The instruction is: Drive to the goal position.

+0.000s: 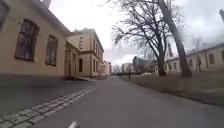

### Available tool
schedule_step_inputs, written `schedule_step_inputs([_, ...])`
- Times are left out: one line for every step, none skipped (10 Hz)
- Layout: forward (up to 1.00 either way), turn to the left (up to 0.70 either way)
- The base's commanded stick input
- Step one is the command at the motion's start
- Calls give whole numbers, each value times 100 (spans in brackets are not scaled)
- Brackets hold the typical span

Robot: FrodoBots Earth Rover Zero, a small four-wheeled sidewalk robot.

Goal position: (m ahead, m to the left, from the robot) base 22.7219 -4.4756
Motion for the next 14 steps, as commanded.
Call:
schedule_step_inputs([70,0])
schedule_step_inputs([70,0])
schedule_step_inputs([70,0])
schedule_step_inputs([70,0])
schedule_step_inputs([70,0])
schedule_step_inputs([70,0])
schedule_step_inputs([70,0])
schedule_step_inputs([70,0])
schedule_step_inputs([70,0])
schedule_step_inputs([70,0])
schedule_step_inputs([70,0])
schedule_step_inputs([70,0])
schedule_step_inputs([70,0])
schedule_step_inputs([70,0])
